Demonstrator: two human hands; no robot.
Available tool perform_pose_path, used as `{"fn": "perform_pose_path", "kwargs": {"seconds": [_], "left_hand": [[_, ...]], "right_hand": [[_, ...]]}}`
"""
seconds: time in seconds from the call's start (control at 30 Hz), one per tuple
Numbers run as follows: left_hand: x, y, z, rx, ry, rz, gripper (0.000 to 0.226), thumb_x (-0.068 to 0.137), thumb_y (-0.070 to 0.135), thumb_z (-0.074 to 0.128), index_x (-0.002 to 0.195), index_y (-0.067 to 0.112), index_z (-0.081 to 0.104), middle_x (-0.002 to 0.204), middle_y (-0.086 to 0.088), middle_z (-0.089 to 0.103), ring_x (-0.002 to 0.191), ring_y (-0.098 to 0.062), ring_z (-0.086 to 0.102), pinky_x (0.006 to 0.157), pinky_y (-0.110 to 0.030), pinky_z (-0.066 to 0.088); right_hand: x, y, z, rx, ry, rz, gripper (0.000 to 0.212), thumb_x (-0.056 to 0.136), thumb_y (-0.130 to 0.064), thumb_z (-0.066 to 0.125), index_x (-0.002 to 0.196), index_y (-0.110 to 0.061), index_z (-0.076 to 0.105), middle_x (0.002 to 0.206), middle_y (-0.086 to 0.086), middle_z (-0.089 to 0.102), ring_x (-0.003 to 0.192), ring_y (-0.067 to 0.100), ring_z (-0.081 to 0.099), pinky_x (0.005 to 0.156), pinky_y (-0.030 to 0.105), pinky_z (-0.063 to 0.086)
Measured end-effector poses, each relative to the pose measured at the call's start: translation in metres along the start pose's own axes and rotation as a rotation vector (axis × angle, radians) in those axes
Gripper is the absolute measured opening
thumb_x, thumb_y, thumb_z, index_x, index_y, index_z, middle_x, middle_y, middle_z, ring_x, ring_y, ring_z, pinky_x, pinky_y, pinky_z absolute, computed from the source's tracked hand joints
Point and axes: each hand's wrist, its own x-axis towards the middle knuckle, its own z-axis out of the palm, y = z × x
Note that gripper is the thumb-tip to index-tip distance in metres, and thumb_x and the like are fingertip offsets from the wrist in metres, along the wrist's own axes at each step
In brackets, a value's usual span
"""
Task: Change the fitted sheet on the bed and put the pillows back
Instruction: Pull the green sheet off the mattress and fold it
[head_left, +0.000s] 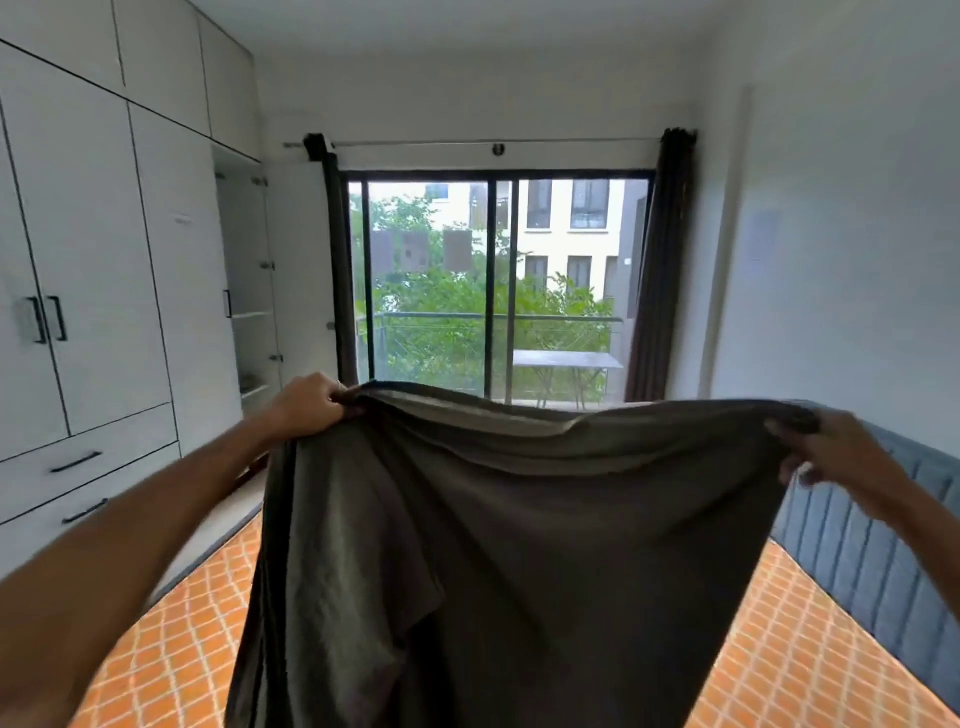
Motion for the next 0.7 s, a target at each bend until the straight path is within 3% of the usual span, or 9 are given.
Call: {"fn": "perform_pose_path", "kwargs": {"seconds": [0.07, 0.17, 0.33, 0.4, 0.47, 0.57, 0.63, 0.7], "left_hand": [[0.001, 0.000, -0.023, -0.045, 0.055, 0.020, 0.033, 0.089, 0.027, 0.068, 0.058, 0.022, 0.056, 0.065, -0.010, 0.059, 0.067, -0.024, 0.056, 0.055, -0.028, 0.034], [0.019, 0.022, -0.074, -0.080, 0.221, 0.076, 0.037, 0.090, 0.024, 0.066, 0.057, 0.019, 0.050, 0.059, -0.004, 0.051, 0.060, -0.019, 0.049, 0.052, -0.026, 0.032], [0.060, 0.075, -0.191, -0.103, 0.550, 0.168, 0.020, 0.090, 0.011, 0.059, 0.083, -0.008, 0.062, 0.089, -0.027, 0.061, 0.087, -0.038, 0.058, 0.066, -0.030, 0.033], [0.063, 0.091, -0.233, -0.139, 0.634, 0.199, 0.029, 0.091, 0.021, 0.061, 0.082, -0.006, 0.063, 0.082, -0.021, 0.060, 0.082, -0.035, 0.057, 0.063, -0.032, 0.034], [0.065, 0.104, -0.270, -0.187, 0.687, 0.231, 0.036, 0.090, 0.033, 0.064, 0.073, 0.001, 0.061, 0.074, -0.014, 0.058, 0.076, -0.030, 0.054, 0.062, -0.032, 0.034], [0.065, 0.126, -0.316, -0.199, 0.791, 0.271, 0.038, 0.089, 0.038, 0.064, 0.081, 0.001, 0.064, 0.082, -0.015, 0.060, 0.082, -0.029, 0.053, 0.070, -0.032, 0.035], [0.064, 0.141, -0.341, -0.225, 0.867, 0.303, 0.036, 0.090, 0.038, 0.063, 0.081, 0.003, 0.062, 0.077, -0.011, 0.054, 0.080, -0.028, 0.051, 0.067, -0.031, 0.034], [0.063, 0.153, -0.357, -0.273, 0.922, 0.335, 0.035, 0.092, 0.037, 0.060, 0.074, 0.007, 0.057, 0.070, -0.005, 0.048, 0.068, -0.021, 0.048, 0.056, -0.030, 0.031]], "right_hand": [[0.004, -0.029, -0.004, 0.067, 0.040, -0.073, 0.011, 0.095, -0.016, 0.055, 0.106, -0.016, 0.059, 0.061, 0.006, 0.065, 0.036, 0.012, 0.059, 0.032, 0.014, 0.036], [0.023, -0.086, -0.009, 0.232, 0.163, -0.130, 0.016, 0.097, -0.020, 0.054, 0.113, -0.018, 0.055, 0.077, 0.009, 0.062, 0.038, 0.013, 0.060, 0.037, 0.016, 0.046], [0.059, -0.201, -0.032, 0.399, 0.514, -0.330, 0.023, 0.096, -0.025, 0.056, 0.117, -0.017, 0.057, 0.086, 0.005, 0.058, 0.064, 0.017, 0.054, 0.041, 0.020, 0.050], [0.069, -0.240, -0.053, 0.354, 0.651, -0.393, 0.031, 0.095, -0.029, 0.057, 0.117, -0.008, 0.058, 0.089, 0.013, 0.059, 0.056, 0.019, 0.055, 0.034, 0.017, 0.045], [0.075, -0.273, -0.075, 0.313, 0.743, -0.437, 0.032, 0.094, -0.031, 0.057, 0.111, -0.004, 0.058, 0.075, 0.013, 0.058, 0.042, 0.017, 0.055, 0.032, 0.017, 0.041], [0.078, -0.313, -0.097, 0.242, 0.818, -0.513, 0.029, 0.095, -0.031, 0.055, 0.107, -0.005, 0.059, 0.069, 0.012, 0.057, 0.044, 0.019, 0.055, 0.038, 0.020, 0.044], [0.082, -0.336, -0.111, 0.221, 0.885, -0.571, 0.033, 0.095, -0.033, 0.055, 0.109, -0.004, 0.060, 0.085, 0.020, 0.063, 0.058, 0.026, 0.062, 0.052, 0.023, 0.049], [0.088, -0.354, -0.125, 0.231, 0.974, -0.609, 0.039, 0.094, -0.036, 0.054, 0.113, -0.004, 0.060, 0.102, 0.023, 0.065, 0.081, 0.035, 0.065, 0.072, 0.036, 0.053]]}}
